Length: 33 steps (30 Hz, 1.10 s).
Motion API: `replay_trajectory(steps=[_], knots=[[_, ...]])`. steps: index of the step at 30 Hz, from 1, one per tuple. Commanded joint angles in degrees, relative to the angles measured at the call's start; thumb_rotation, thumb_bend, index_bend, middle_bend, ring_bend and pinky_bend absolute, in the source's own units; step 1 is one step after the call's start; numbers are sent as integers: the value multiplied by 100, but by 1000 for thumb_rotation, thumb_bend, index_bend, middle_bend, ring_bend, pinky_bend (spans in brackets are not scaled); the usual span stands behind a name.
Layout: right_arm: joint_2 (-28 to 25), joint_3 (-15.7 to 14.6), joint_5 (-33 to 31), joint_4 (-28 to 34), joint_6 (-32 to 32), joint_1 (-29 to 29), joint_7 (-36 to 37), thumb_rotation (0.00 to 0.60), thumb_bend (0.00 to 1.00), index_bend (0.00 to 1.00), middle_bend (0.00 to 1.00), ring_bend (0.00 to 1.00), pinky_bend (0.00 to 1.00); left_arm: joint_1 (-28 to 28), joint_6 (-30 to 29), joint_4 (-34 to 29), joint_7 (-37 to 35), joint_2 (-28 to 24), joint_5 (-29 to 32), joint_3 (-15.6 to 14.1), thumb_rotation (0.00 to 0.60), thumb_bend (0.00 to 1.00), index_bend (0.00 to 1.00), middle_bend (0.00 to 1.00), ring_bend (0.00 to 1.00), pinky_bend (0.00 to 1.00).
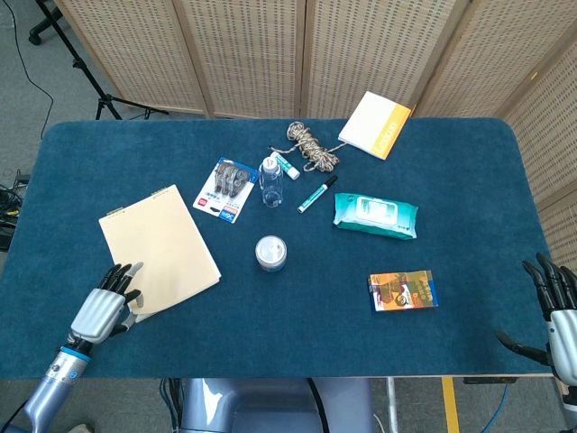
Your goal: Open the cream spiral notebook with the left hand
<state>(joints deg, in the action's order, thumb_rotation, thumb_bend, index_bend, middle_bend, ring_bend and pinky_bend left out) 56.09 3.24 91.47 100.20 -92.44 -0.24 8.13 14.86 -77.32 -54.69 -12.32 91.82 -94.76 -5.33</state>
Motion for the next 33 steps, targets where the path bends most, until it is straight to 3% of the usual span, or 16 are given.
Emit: replay_trajectory(steps=[1,7,14,23,28,33], knots=[[0,0,3,2,-2,0,3,600,0,0,0,0,0,-2,-29,19,-33,10,-9,-5,600,564,667,0,0,0],[-2,1,3,3,-5,0,8,600,0,0,0,0,0,-14,-97,-6,-28,-21,-91,-77,600,588,730,0,0,0],[-9,3,-2,5,-18,-8,25,600,0,0,0,0,0,-70,-380,-267,-68,-322,-483,-398,600,590,741,0,0,0],[10,-12,23,30,-5,-4,-54,600,0,0,0,0,0,-134,-1024,-380,-808,-800,-1095,-843,600,592,747,0,0,0],[23,-15,26,44,7,2,-97,600,0,0,0,0,0,-129,-1342,-739,-1551,-1044,-1045,-774,600,594,747,0,0,0],[27,-10,15,40,5,1,-102,600,0,0,0,0,0,-60,-1347,-1513,-2299,-1441,-439,-342,600,601,748,0,0,0]])
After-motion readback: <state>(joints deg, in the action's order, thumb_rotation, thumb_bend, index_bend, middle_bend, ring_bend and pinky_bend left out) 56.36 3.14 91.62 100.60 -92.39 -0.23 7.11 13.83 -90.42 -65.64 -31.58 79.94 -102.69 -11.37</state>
